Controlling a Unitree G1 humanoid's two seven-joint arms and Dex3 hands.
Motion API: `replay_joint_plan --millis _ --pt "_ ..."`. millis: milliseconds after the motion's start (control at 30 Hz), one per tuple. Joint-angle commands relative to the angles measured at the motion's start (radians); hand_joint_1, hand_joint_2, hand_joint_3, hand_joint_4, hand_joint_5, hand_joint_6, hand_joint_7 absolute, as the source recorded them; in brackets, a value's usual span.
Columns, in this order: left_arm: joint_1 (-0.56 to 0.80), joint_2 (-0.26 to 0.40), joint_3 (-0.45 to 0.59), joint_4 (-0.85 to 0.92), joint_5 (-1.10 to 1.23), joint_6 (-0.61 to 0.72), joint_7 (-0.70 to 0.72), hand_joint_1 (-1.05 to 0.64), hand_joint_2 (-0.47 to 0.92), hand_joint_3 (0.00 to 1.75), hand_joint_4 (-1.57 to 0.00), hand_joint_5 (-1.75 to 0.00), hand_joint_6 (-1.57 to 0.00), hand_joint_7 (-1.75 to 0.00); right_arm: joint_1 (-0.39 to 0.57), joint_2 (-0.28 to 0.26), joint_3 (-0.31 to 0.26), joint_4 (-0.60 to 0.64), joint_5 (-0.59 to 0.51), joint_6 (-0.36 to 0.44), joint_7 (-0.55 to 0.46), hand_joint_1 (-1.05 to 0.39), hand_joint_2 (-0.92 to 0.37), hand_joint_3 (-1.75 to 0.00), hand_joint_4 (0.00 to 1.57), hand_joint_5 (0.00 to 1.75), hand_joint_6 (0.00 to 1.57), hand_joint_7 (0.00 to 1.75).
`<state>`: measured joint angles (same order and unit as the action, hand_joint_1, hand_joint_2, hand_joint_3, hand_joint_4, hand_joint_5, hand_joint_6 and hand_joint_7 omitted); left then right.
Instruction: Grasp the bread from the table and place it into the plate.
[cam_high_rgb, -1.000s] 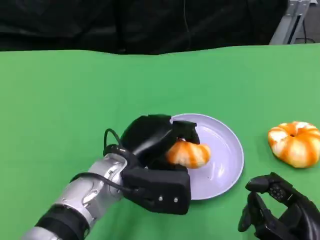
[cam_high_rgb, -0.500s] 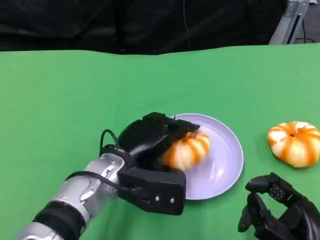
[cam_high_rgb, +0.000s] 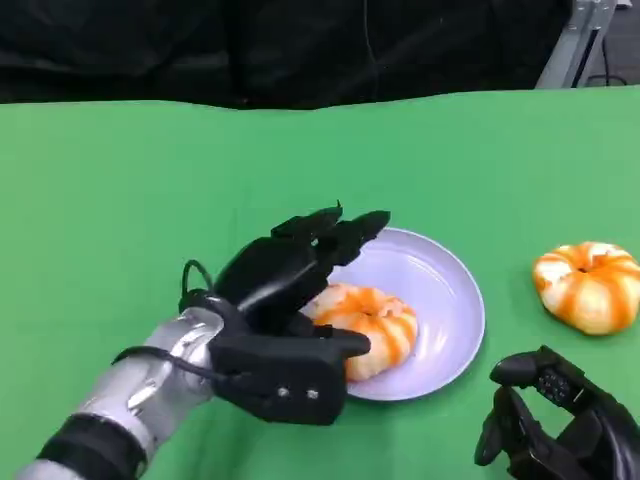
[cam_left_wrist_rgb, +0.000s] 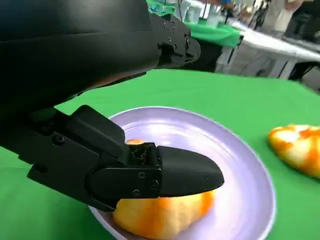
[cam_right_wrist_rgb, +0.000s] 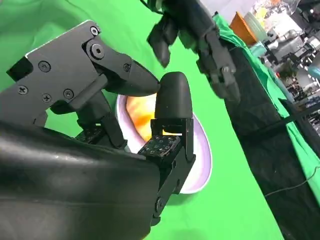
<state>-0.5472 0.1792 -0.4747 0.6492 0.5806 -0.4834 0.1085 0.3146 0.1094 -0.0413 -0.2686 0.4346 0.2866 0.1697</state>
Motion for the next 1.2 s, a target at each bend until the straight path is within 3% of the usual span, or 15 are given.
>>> replay_joint_plan --millis 33,100,200,233,267,300,333,367,400,433,467,533,633,900,1200 --pt "0.115 0.023 0.121 -0.143 -0.23 -0.019 -0.126 -0.66 0.92 0.12 -0.19 -0.07 -0.37 -0.06 0.004 -0.007 -0.006 -0.011 0.009 -0.004 0.001 -0.16 -0.54 -1.07 0.83 1.75 0.81 1.42" --pt "0.168 0.025 0.162 -0.214 -0.309 -0.007 -0.171 -0.47 0.92 0.1 -0.29 -0.1 -0.46 -0.07 0.005 -0.005 -0.006 -0.011 0.01 -0.003 -0.001 -0.16 -0.54 -1.07 0.84 1.75 0.81 1.42" --pt "0.255 0.017 0.231 -0.335 -0.477 0.069 -0.265 -0.23 0.92 0.3 -0.54 -0.17 -0.57 -0.08 0.007 -0.004 -0.005 -0.014 0.009 -0.003 -0.004 -0.16 -0.54 -1.08 0.84 1.74 0.82 1.42" --pt "0.284 0.01 0.256 -0.383 -0.551 0.122 -0.305 -0.12 0.92 0.44 -0.72 -0.28 -0.7 -0.12 0.008 -0.005 -0.005 -0.014 0.009 -0.003 -0.002 -0.16 -0.53 -1.08 0.84 1.75 0.82 1.42" --pt "0.313 0.008 0.279 -0.439 -0.634 0.196 -0.35 -0.07 0.92 0.51 -0.78 -0.39 -0.77 -0.13 0.007 -0.006 -0.004 -0.014 0.01 -0.005 0.001 -0.16 -0.53 -1.08 0.85 1.75 0.82 1.42" --pt "0.342 0.012 0.302 -0.498 -0.725 0.277 -0.399 -0.05 0.92 0.58 -0.79 -0.65 -0.87 -0.16 0.007 -0.007 -0.004 -0.014 0.009 -0.006 0.003 -0.16 -0.53 -1.09 0.85 1.75 0.82 1.42" --pt "0.361 0.019 0.319 -0.541 -0.788 0.335 -0.439 -0.03 0.83 0.79 -0.82 -1.05 -1.03 -0.28 0.007 -0.007 -0.004 -0.015 0.009 -0.005 0.002 -0.16 -0.53 -1.1 0.85 1.75 0.83 1.42" --pt "0.383 0.03 0.336 -0.582 -0.841 0.385 -0.473 -0.02 0.75 0.95 -0.83 -1.24 -1.05 -0.44 0.006 -0.008 -0.004 -0.017 0.01 -0.002 0.001 -0.16 -0.53 -1.1 0.85 1.75 0.83 1.42" --pt "0.407 0.04 0.354 -0.62 -0.89 0.432 -0.505 -0.02 0.63 1.14 -0.86 -1.4 -1.03 -0.73 0.006 -0.009 -0.003 -0.018 0.009 0.0 0.0 -0.16 -0.53 -1.1 0.85 1.75 0.83 1.42" --pt "0.434 0.05 0.375 -0.657 -0.939 0.48 -0.533 -0.03 0.54 1.33 -0.88 -1.59 -0.95 -1.14 0.008 -0.009 -0.001 -0.022 0.007 0.002 -0.003 -0.16 -0.53 -1.11 0.85 1.75 0.83 1.42" --pt "0.458 0.056 0.393 -0.688 -0.983 0.524 -0.554 -0.03 0.51 1.4 -0.89 -1.66 -0.91 -1.33 0.008 -0.009 0.001 -0.023 0.005 0.001 -0.003 -0.16 -0.52 -1.11 0.85 1.75 0.83 1.42" --pt "0.51 0.068 0.432 -0.748 -1.063 0.61 -0.582 -0.04 0.47 1.47 -0.93 -1.73 -0.85 -1.58 0.006 -0.012 0.002 -0.02 0.003 -0.003 0.001 -0.17 -0.52 -1.11 0.85 1.75 0.82 1.42" --pt "0.569 0.087 0.48 -0.793 -1.14 0.687 -0.628 -0.07 0.45 1.52 -0.96 -1.74 -0.81 -1.68 0.005 -0.008 0.002 -0.02 0.004 -0.003 -0.004 -0.17 -0.52 -1.11 0.85 1.75 0.82 1.43" --pt "0.718 0.136 0.614 -0.775 -1.304 0.82 -0.78 -0.13 0.49 1.37 -0.93 -1.75 -0.83 -1.64 -0.002 -0.01 -0.007 -0.022 0.016 0.013 -0.012 -0.16 -0.51 -1.12 0.85 1.75 0.84 1.4" --pt "0.724 0.125 0.642 -0.764 -1.302 0.841 -0.821 -0.14 0.52 1.32 -0.93 -1.75 -0.83 -1.65 -0.004 -0.008 -0.011 -0.022 0.018 0.019 -0.01 -0.15 -0.51 -1.12 0.85 1.75 0.85 1.38"
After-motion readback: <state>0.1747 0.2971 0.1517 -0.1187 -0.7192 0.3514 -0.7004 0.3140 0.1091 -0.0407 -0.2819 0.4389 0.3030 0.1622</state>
